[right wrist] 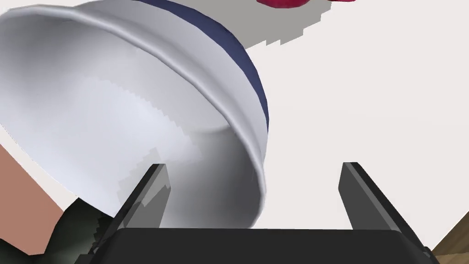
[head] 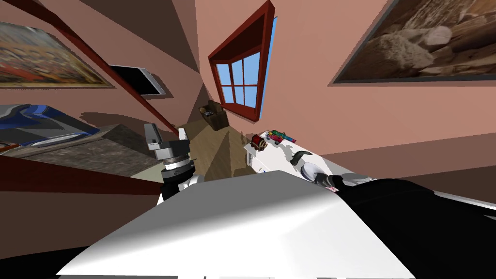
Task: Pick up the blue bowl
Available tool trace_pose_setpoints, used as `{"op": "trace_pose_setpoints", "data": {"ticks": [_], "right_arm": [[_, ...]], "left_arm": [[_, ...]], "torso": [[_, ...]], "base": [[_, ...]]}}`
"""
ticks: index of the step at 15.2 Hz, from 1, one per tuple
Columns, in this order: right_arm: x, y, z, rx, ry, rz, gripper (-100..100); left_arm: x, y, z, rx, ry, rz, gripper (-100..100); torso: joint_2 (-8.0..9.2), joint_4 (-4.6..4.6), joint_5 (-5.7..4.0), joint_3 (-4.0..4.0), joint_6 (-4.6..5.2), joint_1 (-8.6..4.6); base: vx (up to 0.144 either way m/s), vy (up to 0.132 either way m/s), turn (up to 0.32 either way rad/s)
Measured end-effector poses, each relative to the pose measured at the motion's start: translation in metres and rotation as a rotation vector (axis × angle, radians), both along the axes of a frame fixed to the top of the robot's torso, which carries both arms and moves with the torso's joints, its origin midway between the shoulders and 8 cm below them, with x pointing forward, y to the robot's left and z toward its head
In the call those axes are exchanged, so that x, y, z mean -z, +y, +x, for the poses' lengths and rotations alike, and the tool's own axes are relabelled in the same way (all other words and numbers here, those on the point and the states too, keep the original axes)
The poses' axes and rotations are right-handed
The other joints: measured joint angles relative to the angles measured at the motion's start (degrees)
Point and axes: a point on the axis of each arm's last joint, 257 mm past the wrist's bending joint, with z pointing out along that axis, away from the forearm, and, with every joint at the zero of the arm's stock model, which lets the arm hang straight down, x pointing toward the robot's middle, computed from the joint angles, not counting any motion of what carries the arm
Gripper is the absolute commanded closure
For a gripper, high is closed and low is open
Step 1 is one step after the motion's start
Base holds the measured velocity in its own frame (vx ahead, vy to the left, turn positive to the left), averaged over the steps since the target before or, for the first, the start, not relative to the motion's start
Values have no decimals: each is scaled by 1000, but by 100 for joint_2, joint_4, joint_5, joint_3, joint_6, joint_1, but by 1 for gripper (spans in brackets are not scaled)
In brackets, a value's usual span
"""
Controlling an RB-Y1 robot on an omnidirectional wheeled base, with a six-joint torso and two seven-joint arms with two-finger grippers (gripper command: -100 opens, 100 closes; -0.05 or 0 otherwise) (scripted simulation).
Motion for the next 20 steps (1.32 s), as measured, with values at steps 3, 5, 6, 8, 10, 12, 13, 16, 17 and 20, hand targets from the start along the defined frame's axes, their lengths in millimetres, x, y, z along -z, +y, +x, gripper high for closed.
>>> {"op": "trace_pose_setpoints", "data": {"ticks": [3,5,6,8,10,12,13,16,17,20], "right_arm": [[1,-7,-16,-13,43,-19,-100],[3,-12,-32,-27,81,-29,-100],[4,-13,-41,-36,103,-33,-100],[6,-12,-44,-27,109,-31,-100],[12,-11,-49,13,108,-27,-100],[18,-11,-54,53,109,-24,-100],[21,-11,-56,72,109,-22,-100],[26,-11,-62,117,109,-20,100],[26,-11,-62,117,109,-20,100],[27,-11,-62,120,109,-19,100]], "left_arm": [[0,0,0,0,0,0,0],[0,0,0,0,0,0,0],[0,0,0,0,0,0,0],[0,0,0,0,0,0,0],[0,0,0,0,0,0,0],[0,0,0,0,0,0,0],[0,0,0,0,0,0,0],[0,0,0,0,0,0,0],[0,0,0,0,0,0,0],[0,0,0,0,0,0,0]], "torso": [[17,4,-2,10,4,-4],[19,5,-1,11,-2,-3],[15,4,-1,9,-1,-2],[35,7,-3,19,-4,-11],[81,17,-6,45,-3,-24],[102,23,-8,58,1,-31],[104,24,-8,60,-1,-27],[87,21,-6,52,6,-25],[71,17,-6,42,7,-23],[43,10,-7,26,1,-25]], "base": [[29,15,54],[43,24,215],[31,9,68],[-89,-25,306],[-179,-51,344],[-175,-36,297],[-155,-20,311],[-90,-15,144],[-16,-2,-4],[-5,0,-5]]}}
